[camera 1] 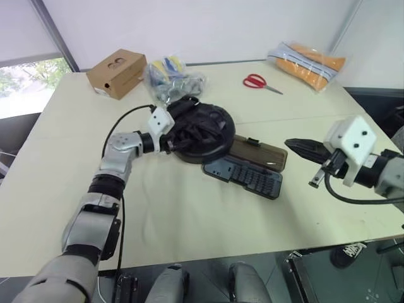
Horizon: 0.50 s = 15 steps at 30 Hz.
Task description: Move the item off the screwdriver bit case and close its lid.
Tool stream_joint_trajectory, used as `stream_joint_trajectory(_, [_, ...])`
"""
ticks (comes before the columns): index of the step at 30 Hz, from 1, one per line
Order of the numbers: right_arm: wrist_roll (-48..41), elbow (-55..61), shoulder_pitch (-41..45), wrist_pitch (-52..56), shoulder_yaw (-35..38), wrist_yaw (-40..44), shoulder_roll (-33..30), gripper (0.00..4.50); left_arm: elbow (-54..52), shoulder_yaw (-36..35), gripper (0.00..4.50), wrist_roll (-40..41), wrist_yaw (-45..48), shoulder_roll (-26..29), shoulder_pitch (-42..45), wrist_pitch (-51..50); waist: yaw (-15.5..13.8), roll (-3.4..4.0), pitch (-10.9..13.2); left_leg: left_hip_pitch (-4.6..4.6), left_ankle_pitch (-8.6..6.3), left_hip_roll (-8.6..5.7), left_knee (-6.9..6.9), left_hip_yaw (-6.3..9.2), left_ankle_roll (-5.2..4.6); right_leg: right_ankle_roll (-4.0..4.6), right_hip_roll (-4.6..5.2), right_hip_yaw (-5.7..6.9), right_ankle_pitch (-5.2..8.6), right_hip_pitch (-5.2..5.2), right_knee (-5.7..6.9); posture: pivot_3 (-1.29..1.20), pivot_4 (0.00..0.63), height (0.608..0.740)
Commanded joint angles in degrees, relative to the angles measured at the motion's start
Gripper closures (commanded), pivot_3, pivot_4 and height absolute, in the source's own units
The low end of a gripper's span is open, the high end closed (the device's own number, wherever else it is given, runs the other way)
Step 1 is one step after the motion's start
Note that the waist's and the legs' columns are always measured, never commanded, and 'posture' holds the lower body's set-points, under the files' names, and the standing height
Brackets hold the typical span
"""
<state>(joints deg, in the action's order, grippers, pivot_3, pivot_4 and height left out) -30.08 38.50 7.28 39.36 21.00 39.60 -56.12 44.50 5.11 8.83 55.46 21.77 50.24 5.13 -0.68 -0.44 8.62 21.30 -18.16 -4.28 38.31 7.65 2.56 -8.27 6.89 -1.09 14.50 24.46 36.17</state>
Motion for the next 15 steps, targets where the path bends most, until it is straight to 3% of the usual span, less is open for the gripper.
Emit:
stream_joint_trajectory(1, [-0.08,1.82,0.45,-0.28,1.76,-0.83,0.34,4.5,2.2,-1.37,3.77,-0.87,-2.33,-0.24,0.61,-1.05,0.02,0.0,0.0,-0.01,0.0,0.0,0.0,0.0,0.0,0.0,0.0,0.0,0.0,0.0,0.0,0.0,0.15,0.74])
stream_joint_trajectory(2, [0.05,1.75,0.5,-0.39,1.59,-0.92,0.38,4.5,2.28,-1.76,4.32,-0.61,-2.82,-0.39,0.65,-1.67,-0.03,0.0,0.0,-0.01,0.0,0.0,0.0,0.0,0.0,0.0,0.0,0.0,0.0,0.0,0.01,0.0,0.15,0.74])
stream_joint_trajectory(3, [0.13,1.72,0.53,-0.45,1.48,-0.99,0.4,4.5,2.29,-2.07,4.47,-0.51,-3.1,-0.5,0.65,-2.08,-0.06,0.0,0.0,-0.01,0.0,0.0,0.0,0.0,0.0,0.0,0.0,0.0,0.0,0.0,0.01,0.0,0.15,0.74])
stream_joint_trajectory(11, [0.38,1.16,1.08,-0.82,0.52,-1.2,0.61,4.5,-2.4,-6.06,4.47,2.75,-4.96,-0.77,-0.35,-4.41,0.15,0.0,0.0,0.0,0.0,0.0,0.01,0.01,0.0,0.0,0.0,0.0,0.0,0.0,0.01,0.0,0.15,0.74])
stream_joint_trajectory(15, [0.48,0.8,2.13,-1.14,-1.11,-1.25,1.02,4.5,-15.12,-11.15,4.47,6.68,-11.31,-0.67,-3.67,-8.31,0.49,-0.04,0.02,0.04,0.0,0.03,-0.04,0.03,0.0,0.0,0.0,-0.01,0.0,0.08,0.01,0.0,0.15,0.74])
